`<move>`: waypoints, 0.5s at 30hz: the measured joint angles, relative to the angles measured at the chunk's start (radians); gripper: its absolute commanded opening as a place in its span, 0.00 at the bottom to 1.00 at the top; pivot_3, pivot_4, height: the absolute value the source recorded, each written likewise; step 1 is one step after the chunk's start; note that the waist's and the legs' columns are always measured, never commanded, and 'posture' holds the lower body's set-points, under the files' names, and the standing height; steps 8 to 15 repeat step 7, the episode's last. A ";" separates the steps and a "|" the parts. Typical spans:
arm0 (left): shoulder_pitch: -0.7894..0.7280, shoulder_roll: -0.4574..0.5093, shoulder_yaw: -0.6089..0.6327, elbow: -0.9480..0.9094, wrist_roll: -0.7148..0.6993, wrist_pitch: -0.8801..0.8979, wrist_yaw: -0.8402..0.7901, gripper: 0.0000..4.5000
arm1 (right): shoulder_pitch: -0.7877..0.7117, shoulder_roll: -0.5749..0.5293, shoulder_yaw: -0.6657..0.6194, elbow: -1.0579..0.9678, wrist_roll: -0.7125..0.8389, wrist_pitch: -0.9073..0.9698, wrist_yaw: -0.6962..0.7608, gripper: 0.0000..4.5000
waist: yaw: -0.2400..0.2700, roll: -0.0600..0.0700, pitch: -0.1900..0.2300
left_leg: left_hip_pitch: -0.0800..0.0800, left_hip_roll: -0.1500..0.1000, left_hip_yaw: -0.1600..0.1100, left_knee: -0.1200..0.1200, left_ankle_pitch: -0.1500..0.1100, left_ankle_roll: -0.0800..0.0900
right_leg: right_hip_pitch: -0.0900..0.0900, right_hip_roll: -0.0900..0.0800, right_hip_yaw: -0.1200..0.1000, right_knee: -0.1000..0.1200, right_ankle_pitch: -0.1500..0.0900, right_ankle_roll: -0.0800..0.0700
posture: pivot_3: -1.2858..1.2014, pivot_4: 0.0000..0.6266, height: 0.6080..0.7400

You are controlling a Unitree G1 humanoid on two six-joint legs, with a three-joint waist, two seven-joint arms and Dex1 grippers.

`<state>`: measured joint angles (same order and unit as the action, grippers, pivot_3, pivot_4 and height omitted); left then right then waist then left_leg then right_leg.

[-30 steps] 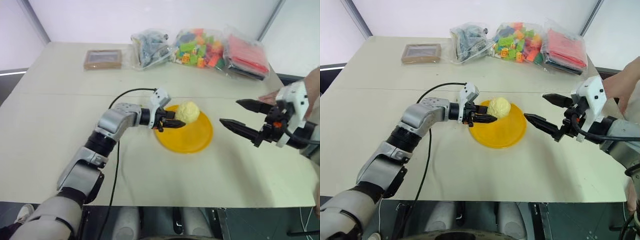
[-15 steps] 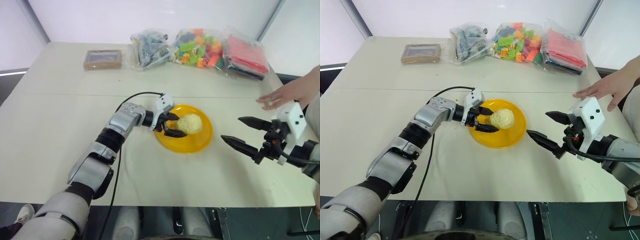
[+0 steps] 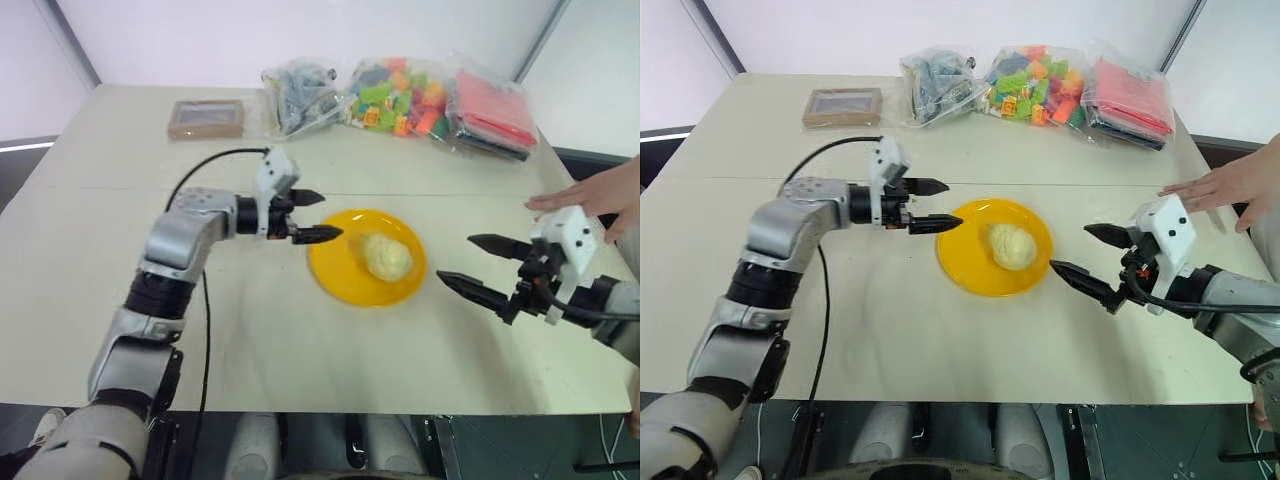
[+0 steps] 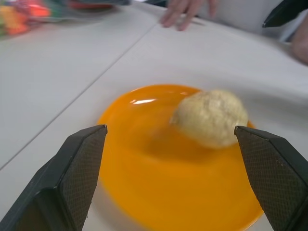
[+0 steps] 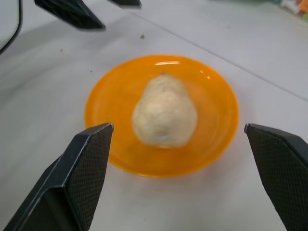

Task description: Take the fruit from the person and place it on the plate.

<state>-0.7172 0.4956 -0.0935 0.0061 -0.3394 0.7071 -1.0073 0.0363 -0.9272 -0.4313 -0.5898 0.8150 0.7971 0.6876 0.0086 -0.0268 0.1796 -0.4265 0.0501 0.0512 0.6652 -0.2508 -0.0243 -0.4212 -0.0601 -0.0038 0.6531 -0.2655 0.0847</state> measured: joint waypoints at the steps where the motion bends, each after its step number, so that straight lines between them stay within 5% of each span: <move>1: 0.024 0.028 0.016 -0.036 -0.004 0.022 0.017 0.99 | -0.005 -0.004 0.008 0.015 -0.014 -0.006 0.012 1.00 | 0.000 0.000 0.000 | 0.000 0.000 0.000 0.000 0.000 0.000 | 0.000 0.000 0.000 0.000 0.000 0.000 | 0.52 0.24 0.93; 7: 0.093 0.103 0.171 -0.221 -0.066 0.137 0.142 0.99 | -0.040 -0.009 0.056 0.098 -0.068 -0.049 0.080 1.00 | 0.003 0.000 0.000 | 0.000 -0.001 0.000 0.000 0.000 0.000 | 0.001 -0.001 0.000 0.000 0.000 0.000 | 0.52 0.24 0.93; 15: 0.093 0.103 0.171 -0.221 -0.066 0.137 0.142 0.99 | -0.040 -0.009 0.056 0.098 -0.068 -0.049 0.080 1.00 | 0.003 0.000 0.000 | 0.000 -0.001 0.000 0.000 0.000 0.000 | 0.001 -0.001 0.000 0.000 0.000 0.000 | 0.52 0.24 0.93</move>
